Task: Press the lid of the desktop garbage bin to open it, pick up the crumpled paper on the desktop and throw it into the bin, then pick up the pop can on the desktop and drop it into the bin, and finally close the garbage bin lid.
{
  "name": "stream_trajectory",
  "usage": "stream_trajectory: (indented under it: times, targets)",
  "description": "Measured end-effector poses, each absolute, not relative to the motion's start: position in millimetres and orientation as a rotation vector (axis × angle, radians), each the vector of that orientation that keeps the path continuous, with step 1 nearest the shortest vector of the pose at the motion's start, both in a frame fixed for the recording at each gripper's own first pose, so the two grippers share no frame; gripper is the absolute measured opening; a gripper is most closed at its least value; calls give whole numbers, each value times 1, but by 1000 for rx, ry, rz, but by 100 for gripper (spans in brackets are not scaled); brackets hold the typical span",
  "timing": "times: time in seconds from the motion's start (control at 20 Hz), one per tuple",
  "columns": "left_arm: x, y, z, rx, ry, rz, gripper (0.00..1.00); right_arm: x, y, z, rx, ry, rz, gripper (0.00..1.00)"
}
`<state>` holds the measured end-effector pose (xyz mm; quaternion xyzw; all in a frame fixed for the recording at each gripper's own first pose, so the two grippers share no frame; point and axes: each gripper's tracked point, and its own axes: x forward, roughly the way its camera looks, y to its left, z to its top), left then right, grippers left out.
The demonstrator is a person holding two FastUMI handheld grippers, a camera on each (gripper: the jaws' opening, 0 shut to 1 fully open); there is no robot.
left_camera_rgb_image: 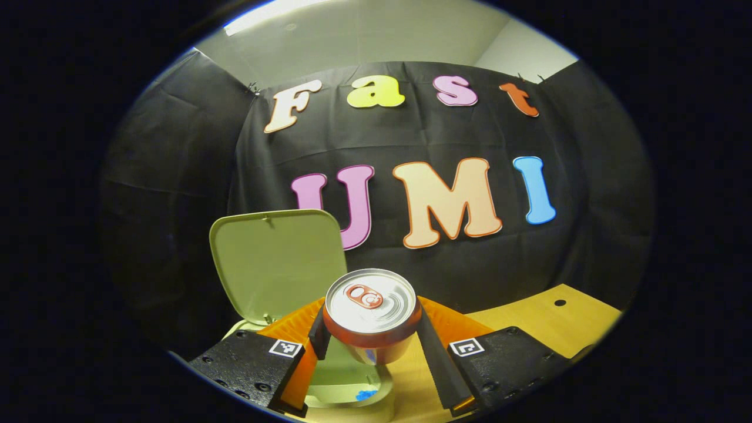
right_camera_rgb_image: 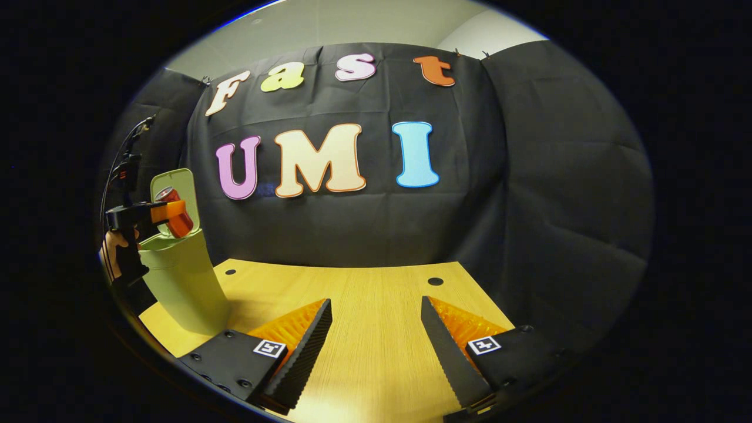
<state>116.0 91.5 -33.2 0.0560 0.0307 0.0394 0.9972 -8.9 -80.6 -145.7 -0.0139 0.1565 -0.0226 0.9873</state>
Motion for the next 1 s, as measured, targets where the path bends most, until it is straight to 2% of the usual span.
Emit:
stream_trajectory:
  times: [0.4, 0.5, 0.6, 0.65, 0.7, 0.75, 0.85, 0.9, 0.95, 1.0]
  targets:
    - [104, 151, -51, 101, 102, 191, 77, -6, -63, -145, -41, 316, -22, 96]
    - [103, 163, -40, 102, 71, 215, 82, -5, -60, -144, -43, 313, -26, 96]
    - [101, 168, -27, 111, 44, 217, 99, -5, -56, -142, -42, 310, -29, 96]
    - [103, 171, -19, 115, 34, 216, 96, -6, -54, -142, -41, 310, -30, 96]
    - [104, 176, -10, 116, 27, 219, 99, -7, -51, -143, -41, 310, -31, 96]
    - [107, 180, -1, 116, 21, 219, 95, -7, -50, -143, -43, 309, -34, 96]
    - [112, 188, 18, 107, 12, 217, 99, -9, -45, -145, -43, 310, -42, 96]
    - [115, 193, 30, 102, -1, 216, 95, -10, -43, -146, -40, 310, -46, 96]
    - [120, 197, 42, 95, -12, 215, 95, -11, -41, -146, -37, 311, -54, 96]
    - [125, 200, 52, 90, -26, 208, 99, -12, -40, -149, -34, 310, -62, 96]
